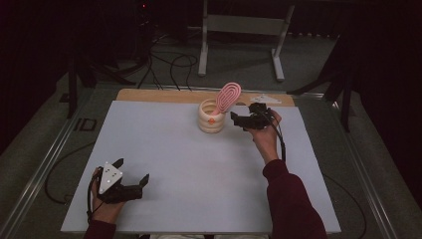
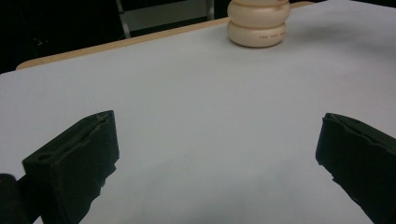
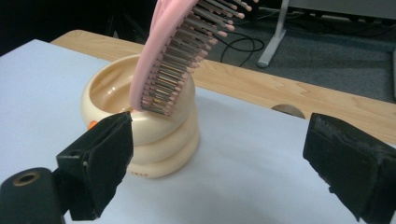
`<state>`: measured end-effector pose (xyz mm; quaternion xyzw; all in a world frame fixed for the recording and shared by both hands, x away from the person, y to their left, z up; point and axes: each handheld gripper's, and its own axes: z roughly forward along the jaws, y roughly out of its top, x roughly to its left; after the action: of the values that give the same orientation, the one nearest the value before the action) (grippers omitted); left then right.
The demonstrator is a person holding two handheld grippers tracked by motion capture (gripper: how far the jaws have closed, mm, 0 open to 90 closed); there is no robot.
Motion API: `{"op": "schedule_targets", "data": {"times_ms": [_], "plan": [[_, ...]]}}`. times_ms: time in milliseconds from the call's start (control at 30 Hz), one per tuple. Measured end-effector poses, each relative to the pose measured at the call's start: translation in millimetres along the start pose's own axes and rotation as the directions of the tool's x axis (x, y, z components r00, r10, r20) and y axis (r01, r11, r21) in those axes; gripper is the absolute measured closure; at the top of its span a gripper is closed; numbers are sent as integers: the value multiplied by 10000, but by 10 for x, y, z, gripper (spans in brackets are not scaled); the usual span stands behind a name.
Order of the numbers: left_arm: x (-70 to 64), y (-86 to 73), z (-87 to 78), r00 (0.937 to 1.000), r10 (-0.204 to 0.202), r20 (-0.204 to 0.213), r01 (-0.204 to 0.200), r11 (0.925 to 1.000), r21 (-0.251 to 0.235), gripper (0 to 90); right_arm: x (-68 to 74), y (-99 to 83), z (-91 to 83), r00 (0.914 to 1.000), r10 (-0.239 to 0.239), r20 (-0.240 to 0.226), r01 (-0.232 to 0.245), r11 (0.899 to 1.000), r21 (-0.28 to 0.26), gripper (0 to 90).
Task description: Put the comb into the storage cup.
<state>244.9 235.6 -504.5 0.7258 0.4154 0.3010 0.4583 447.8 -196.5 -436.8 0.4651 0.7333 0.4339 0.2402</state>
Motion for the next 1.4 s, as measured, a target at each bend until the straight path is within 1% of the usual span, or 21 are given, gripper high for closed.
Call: {"op": "schedule_targets", "data": {"times_ms": [167,300,333,467,533,567,600,633,733,767,800,867,900,1033,1100,1167,1200,1233,1267,1300,1400], "plan": [[-1,-1,2,10000,-1,11,1,10000,8,0,-13,-14,-43,9997,-181,136,181,9998,17,85],[-1,-3,4,10000,-1,3,1,10000,3,0,-50,-65,-110,9985,-472,277,470,9988,108,86],[-1,-4,6,10000,20,-22,-20,10000,42,0,-56,-79,-125,9987,-432,271,429,9990,137,86],[1,-3,7,10000,14,-29,-14,10000,36,0,-78,-133,-173,9981,-542,291,537,9984,180,83],[3,-3,11,10000,8,-42,-8,10000,50,0,-102,-190,-229,9984,-467,319,462,9988,170,82],[3,-3,11,10000,8,-42,-8,10000,50,0,-102,-190,-229,9984,-467,319,462,9988,170,82],[5,-3,12,10000,12,-44,-12,10000,52,0,-115,-238,-265,9983,-488,316,481,9986,230,80],[7,-3,13,10000,8,-46,-8,10000,57,0,-115,-238,-265,9983,-488,316,481,9986,230,80],[19,2,28,10000,-69,-68,70,10000,55,0,-122,-323,-338,9984,-466,310,463,9988,127,80],[25,4,32,9999,-92,-55,92,9999,66,0,-112,-348,-357,9985,-454,304,449,9988,169,80],[29,6,36,9999,-123,-51,123,9999,66,0,-116,-374,-375,9979,-566,302,563,9983,136,80],[34,10,45,9999,-119,-47,120,9999,94,0,-104,-428,-421,9978,-588,295,584,9982,154,80],[34,10,45,9999,-119,-47,120,9999,94,0,-104,-428,-421,9978,-588,295,584,9982,154,80],[46,16,61,9998,-184,-47,184,9997,128,0,-113,-542,-536,9985,-500,230,499,9988,17,80],[50,18,64,9998,-197,-37,198,9997,113,0,-112,-595,-590,9984,-448,332,449,9990,-18,80],[56,20,68,9997,-226,-43,226,9997,106,0,-117,-624,-615,9984,-464,322,467,9989,-101,80],[64,24,76,9997,-258,1,258,9996,118,0,-122,-684,-676,9981,-477,384,483,9987,-131,80],[64,24,76,9997,-258,1,258,9996,118,0,-122,-684,-676,9981,-477,384,483,9987,-131,80],[70,29,83,9997,-259,27,259,9996,96,0,-124,-733,-733,9988,-362,333,372,9989,-272,80],[73,33,87,9996,-269,39,268,9996,103,0,-121,-753,-755,9991,-304,300,313,9990,-305,80],[81,45,98,9995,-302,74,301,9995,58,0,-103,-841,-830,9993,-320,194,328,9987,-396,80]]}}
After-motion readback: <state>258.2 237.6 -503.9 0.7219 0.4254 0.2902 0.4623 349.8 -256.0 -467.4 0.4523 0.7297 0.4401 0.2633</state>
